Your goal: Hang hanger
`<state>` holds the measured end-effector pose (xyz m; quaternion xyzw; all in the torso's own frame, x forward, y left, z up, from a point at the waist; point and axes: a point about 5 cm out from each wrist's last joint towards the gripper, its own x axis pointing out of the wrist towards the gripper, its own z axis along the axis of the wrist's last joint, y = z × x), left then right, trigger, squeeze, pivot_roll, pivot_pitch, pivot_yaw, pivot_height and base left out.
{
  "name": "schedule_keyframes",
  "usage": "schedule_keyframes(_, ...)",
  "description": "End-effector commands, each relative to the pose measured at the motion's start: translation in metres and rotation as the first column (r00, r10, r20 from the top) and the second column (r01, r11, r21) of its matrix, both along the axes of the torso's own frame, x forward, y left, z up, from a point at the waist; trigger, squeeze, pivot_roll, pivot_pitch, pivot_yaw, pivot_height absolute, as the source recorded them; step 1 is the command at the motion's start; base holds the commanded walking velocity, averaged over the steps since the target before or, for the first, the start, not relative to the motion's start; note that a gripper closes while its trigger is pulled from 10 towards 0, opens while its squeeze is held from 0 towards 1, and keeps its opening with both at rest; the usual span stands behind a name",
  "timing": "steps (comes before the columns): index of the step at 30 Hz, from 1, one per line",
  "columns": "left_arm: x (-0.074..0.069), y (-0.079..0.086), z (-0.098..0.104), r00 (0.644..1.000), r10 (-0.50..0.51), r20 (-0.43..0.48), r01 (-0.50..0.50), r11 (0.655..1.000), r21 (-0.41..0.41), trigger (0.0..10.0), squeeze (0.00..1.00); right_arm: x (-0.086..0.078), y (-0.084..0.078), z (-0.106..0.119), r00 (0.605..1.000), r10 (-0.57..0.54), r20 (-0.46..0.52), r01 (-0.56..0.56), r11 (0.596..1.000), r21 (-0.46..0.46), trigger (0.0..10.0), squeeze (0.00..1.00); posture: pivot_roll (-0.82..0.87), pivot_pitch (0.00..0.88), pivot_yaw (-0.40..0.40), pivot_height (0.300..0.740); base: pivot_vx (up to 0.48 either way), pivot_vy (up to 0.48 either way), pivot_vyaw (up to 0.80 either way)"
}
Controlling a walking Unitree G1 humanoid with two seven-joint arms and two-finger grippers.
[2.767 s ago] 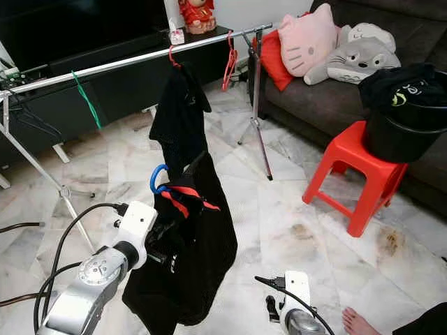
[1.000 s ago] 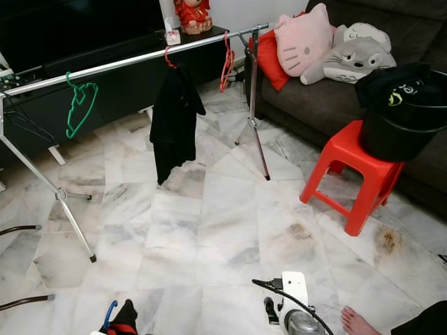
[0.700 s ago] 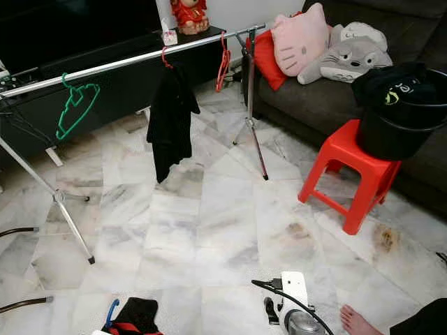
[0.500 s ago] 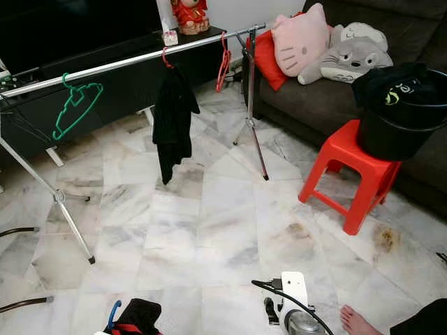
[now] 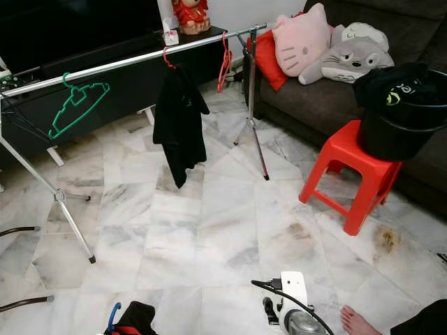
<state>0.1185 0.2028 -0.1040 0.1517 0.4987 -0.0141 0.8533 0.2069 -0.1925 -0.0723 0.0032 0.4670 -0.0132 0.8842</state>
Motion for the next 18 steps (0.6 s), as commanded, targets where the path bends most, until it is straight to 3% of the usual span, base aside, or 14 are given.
schedule_keyframes(1,-0.0001,0.0005,0.0,1.0,0.015,0.004,-0.015,1.0,0.0,10.0,0.0,-0.0016,0.0014,-0.0011,1.0,0.013,-0.006,-0.013,1.0,-0.003,10.0,0.0,-0.15,0.0,0.079,0.732,0.0,0.0,0.0)
schedule_keyframes(12,-0.0008,-0.0008,-0.0005,1.0,0.018,0.001,-0.018,1.0,-0.006,10.0,0.0,-0.0013,0.0003,-0.0008,1.0,0.018,-0.009,-0.018,1.0,-0.018,10.0,0.0,-0.14,0.0,0.077,0.732,0.0,0.0,0.0)
schedule_keyframes(13,-0.0013,-0.0009,-0.0007,1.0,0.019,-0.002,-0.019,1.0,-0.007,10.0,0.0,-0.001,0.0003,-0.0007,1.0,0.013,-0.004,-0.013,1.0,-0.02,4.1,0.0,-0.14,0.0,0.078,0.732,0.0,0.0,0.0)
schedule_keyframes(14,-0.0016,-0.0009,-0.0009,1.0,0.02,-0.004,-0.02,1.0,-0.007,10.0,0.0,-0.0008,0.0003,-0.0005,1.0,0.009,0.0,-0.009,1.0,-0.021,4.1,0.0,-0.14,0.0,0.078,0.732,0.0,0.0,0.0)
schedule_keyframes(15,-0.002,-0.001,-0.0011,1.0,0.023,-0.006,-0.023,1.0,-0.008,10.0,0.0,-0.0005,0.0008,-0.0003,1.0,0.005,0.007,-0.004,1.0,-0.013,10.0,0.0,-0.14,0.0,0.078,0.732,0.0,0.0,0.0)
schedule_keyframes(18,-0.002,-0.0011,-0.0012,1.0,0.024,-0.007,-0.024,1.0,-0.008,10.0,0.0,0.0001,0.0012,0.0,1.0,0.006,0.014,-0.006,1.0,-0.01,10.0,0.0,-0.14,0.0,0.078,0.732,0.0,0.0,0.0)
